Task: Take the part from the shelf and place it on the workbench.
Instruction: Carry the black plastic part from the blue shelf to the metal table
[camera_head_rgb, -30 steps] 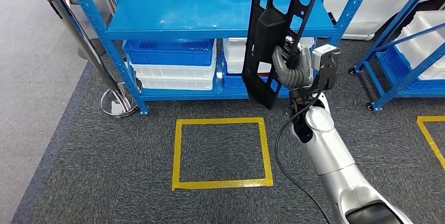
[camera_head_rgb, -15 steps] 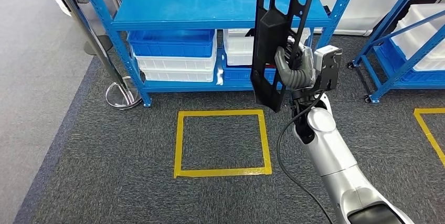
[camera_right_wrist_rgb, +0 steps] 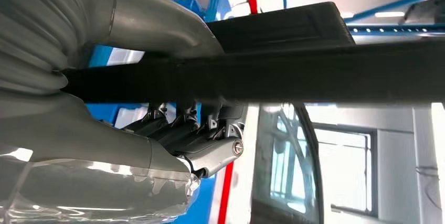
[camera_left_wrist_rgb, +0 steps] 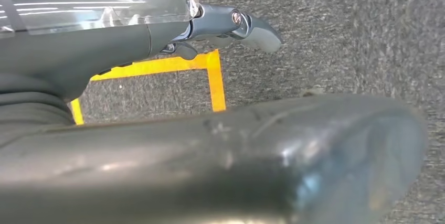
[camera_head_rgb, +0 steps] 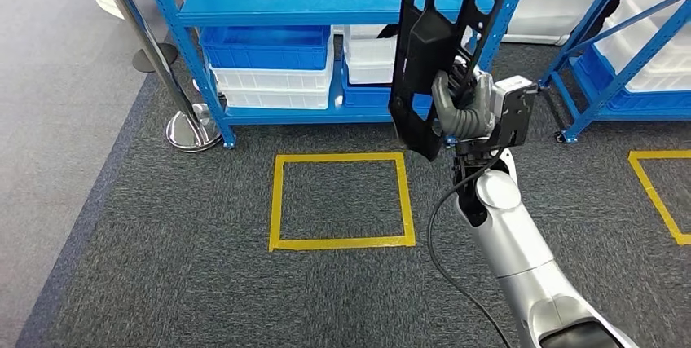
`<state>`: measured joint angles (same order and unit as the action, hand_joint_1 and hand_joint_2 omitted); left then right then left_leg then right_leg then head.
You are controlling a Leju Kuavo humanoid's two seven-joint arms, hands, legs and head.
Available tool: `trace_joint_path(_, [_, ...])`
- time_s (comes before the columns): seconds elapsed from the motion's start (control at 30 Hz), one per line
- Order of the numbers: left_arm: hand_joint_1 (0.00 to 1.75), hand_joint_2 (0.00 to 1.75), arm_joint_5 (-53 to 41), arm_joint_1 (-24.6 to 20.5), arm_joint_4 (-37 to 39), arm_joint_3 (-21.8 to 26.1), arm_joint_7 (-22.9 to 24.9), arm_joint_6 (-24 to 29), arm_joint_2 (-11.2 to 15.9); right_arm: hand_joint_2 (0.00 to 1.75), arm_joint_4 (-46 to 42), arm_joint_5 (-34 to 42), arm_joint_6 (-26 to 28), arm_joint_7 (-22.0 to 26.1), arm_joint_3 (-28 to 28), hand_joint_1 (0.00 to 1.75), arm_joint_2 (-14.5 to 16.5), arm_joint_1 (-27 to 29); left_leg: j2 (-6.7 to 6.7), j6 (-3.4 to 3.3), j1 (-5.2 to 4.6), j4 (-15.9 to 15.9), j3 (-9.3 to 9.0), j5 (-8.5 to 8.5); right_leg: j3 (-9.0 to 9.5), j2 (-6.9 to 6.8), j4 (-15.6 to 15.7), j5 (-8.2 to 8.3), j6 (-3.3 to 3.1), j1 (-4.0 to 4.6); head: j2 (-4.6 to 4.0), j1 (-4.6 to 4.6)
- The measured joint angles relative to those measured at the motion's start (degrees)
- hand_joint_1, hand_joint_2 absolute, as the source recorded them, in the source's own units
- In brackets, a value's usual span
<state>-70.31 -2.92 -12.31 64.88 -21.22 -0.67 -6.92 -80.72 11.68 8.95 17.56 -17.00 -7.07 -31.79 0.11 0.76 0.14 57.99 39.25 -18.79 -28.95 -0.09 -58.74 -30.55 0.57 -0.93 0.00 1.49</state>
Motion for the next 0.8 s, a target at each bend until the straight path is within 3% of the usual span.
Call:
trace_joint_path(0.03, [0.00, 0.00, 0.0, 0.0, 0.0, 0.0, 0.1, 0.0, 0.0, 1.75, -0.5, -0.3, 0.6, 0.3, 0.1, 1.75, 0.1, 0.6, -0.05, 0.38, 0.08, -0.1, 0.25, 0.05, -0.54, -0.12, 0.1, 0.69, -0.47, -0.04, 0.00, -0.04])
trace_joint_path(0.07, [0.00, 0.00, 0.0, 0.1, 0.0, 0.0, 0.2, -0.1, 0.0, 1.75, -1.0, -0.6, 1.2, 0.5, 0.1, 1.75, 0.3, 1.3, -0.10, 0.71, 0.15, 0.5, 0.73, -0.98, -1.14, -0.25, 0.2, 1.37, -1.03, -0.10, 0.00, -0.04])
trace_joint_path(0.13, [0.00, 0.00, -0.1, 0.2, 0.0, 0.0, 0.4, -0.1, 0.1, 1.75, -1.9, -1.5, 2.7, 1.0, 0.3, 1.75, 0.7, 2.6, -0.15, 1.16, 0.30, 4.8, 2.18, -6.21, -2.67, -0.45, 0.3, 2.75, -1.91, -0.20, 0.00, 0.01])
trace_joint_path(0.17, [0.00, 0.00, 0.0, 0.2, 0.0, 0.0, 0.5, 0.0, 0.1, 1.75, -2.4, -2.3, 3.6, 1.5, 0.5, 1.75, 1.0, 3.4, -0.14, 1.29, 0.34, 8.5, 3.02, -9.15, -3.55, -0.44, 0.3, 3.37, -2.17, -0.11, 0.00, 0.03])
trace_joint_path(0.2, [0.00, 0.00, 0.0, 0.1, 0.0, 0.0, 0.9, 0.1, 0.1, 1.75, -3.0, -3.3, 4.5, 2.0, 0.7, 1.75, 1.2, 4.4, -0.14, 1.41, 0.38, 12.3, 3.64, -11.00, -4.42, -0.44, 0.3, 3.99, -2.24, 0.00, 0.00, 0.03])
trace_joint_path(0.23, [0.00, 0.00, -0.1, 0.1, 0.0, 0.0, 1.3, 0.3, 0.1, 1.75, -3.5, -4.5, 5.3, 2.5, 0.8, 1.75, 1.5, 5.4, -0.14, 1.46, 0.41, 15.6, 3.87, -11.29, -5.31, -0.45, 0.2, 4.65, -2.25, 0.13, 0.00, 0.02])
trace_joint_path(0.27, [0.00, 0.00, -0.3, 0.1, 0.0, 0.0, 1.7, 0.6, 0.1, 1.75, -4.0, -5.6, 6.0, 3.0, 0.8, 1.75, 1.8, 6.6, -0.14, 1.40, 0.42, 17.4, 3.44, -10.19, -6.17, -0.45, 0.2, 5.29, -2.22, 0.27, 0.00, 0.03])
trace_joint_path(0.3, [0.00, 0.00, -0.8, 0.1, 0.0, 0.0, 2.1, 0.9, 0.2, 1.75, -4.4, -6.6, 6.7, 3.4, 1.0, 1.75, 2.1, 7.7, -0.15, 1.18, 0.39, 17.2, 2.13, -8.36, -6.99, -0.45, 0.1, 5.89, -2.16, 0.43, 0.00, 0.03])
trace_joint_path(0.33, [0.00, 0.00, -1.3, 0.1, 0.0, 0.0, 2.2, 1.2, 0.2, 1.75, -4.8, -7.4, 7.3, 4.0, 1.2, 1.75, 2.4, 8.7, -0.17, 0.77, 0.29, 15.2, -0.16, -6.86, -7.71, -0.44, 0.0, 6.46, -2.08, 0.57, 0.00, 0.04])
trace_joint_path(0.37, [0.00, 0.00, -1.8, 0.1, 0.0, -0.1, 2.2, 1.5, 0.4, 1.75, -5.1, -8.0, 7.8, 4.4, 1.4, 1.75, 2.7, 9.6, -0.16, 0.17, 0.11, 11.3, -3.39, -6.85, -8.25, -0.45, 0.0, 6.97, -1.95, 0.71, 0.00, 0.03])
trace_joint_path(0.43, [0.00, 0.00, -2.3, -0.1, 0.0, -0.3, 2.2, 1.8, 0.7, 1.75, -5.8, -8.6, 8.4, 5.1, 1.8, 1.75, 3.1, 10.9, -0.05, -0.70, -0.32, 2.4, -9.56, -9.30, -8.75, -0.56, -0.1, 7.88, -1.46, 0.75, 0.00, -0.01])
trace_joint_path(0.47, [0.00, 0.00, -2.3, -0.1, 0.0, -0.4, 2.2, 1.9, 0.8, 1.75, -6.0, -8.7, 8.5, 5.2, 2.0, 1.75, 3.2, 11.2, 0.02, -0.96, -0.56, -0.3, -11.24, -10.51, -8.78, -0.65, 0.0, 8.31, -1.09, 0.62, 0.00, 0.01])
trace_joint_path(0.53, [0.00, 0.00, -2.4, -0.1, 0.0, -0.4, 2.2, 1.9, 0.7, 1.75, -6.3, -8.7, 8.6, 5.3, 2.2, 1.75, 3.5, 11.7, 0.16, -1.26, -0.63, -2.0, -11.63, -10.16, -8.83, -0.72, 0.1, 9.00, -0.32, 0.33, 0.00, 0.08])
trace_joint_path(0.57, [0.00, 0.00, -2.5, 0.0, 0.0, -0.4, 2.2, 1.9, 0.7, 1.75, -6.4, -8.8, 8.6, 5.3, 2.4, 1.75, 3.5, 11.8, 0.25, -1.60, -0.53, -2.4, -11.53, -9.54, -9.14, -0.58, -0.3, 8.56, 0.03, 0.25, 0.00, 0.08])
trace_joint_path(0.63, [0.00, 0.00, -2.5, 0.0, 0.0, -0.5, 2.2, 1.9, 0.6, 1.75, -6.6, -8.8, 8.6, 5.3, 2.7, 1.75, 3.6, 12.0, 0.47, -2.10, -0.20, -2.9, -10.92, -8.19, -10.88, -0.26, -4.4, 5.21, 0.61, 0.13, 0.00, -0.01])
trace_joint_path(0.7, [0.00, 0.00, -2.6, 0.0, 0.0, -0.5, 2.2, 1.9, 0.6, 1.75, -6.7, -8.8, 8.6, 5.3, 3.0, 1.75, 3.7, 12.3, 0.53, -2.26, -0.20, -2.8, -9.76, -7.28, -13.53, -0.10, -11.8, 0.59, 1.14, -0.09, 0.00, -0.08])
trace_joint_path(0.73, [0.00, 0.00, -2.7, 0.0, 0.0, -0.5, 2.2, 2.0, 0.6, 1.75, -6.7, -8.8, 8.6, 5.3, 3.1, 1.75, 3.7, 12.5, 0.53, -2.19, -0.18, -2.7, -9.17, -6.93, -14.25, -0.11, -14.6, -0.70, 1.38, -0.23, 0.00, -0.09])
trace_joint_path(0.77, [0.00, 0.00, -2.8, 0.1, 0.0, -0.5, 2.2, 2.0, 0.6, 1.75, -6.7, -8.8, 8.6, 5.3, 3.2, 1.75, 3.7, 12.8, 0.57, -2.08, -0.14, -2.5, -8.63, -6.67, -13.93, -0.13, -15.4, -0.90, 1.57, -0.37, 0.00, -0.09])
trace_joint_path(0.8, [0.00, 0.00, -3.0, 0.1, 0.0, -0.5, 2.2, 2.0, 0.6, 1.75, -6.7, -8.9, 8.6, 5.4, 3.3, 1.75, 3.7, 12.9, 0.64, -1.95, -0.07, -2.2, -8.16, -6.50, -12.41, -0.20, -13.9, -0.12, 1.72, -0.50, 0.00, -0.09])
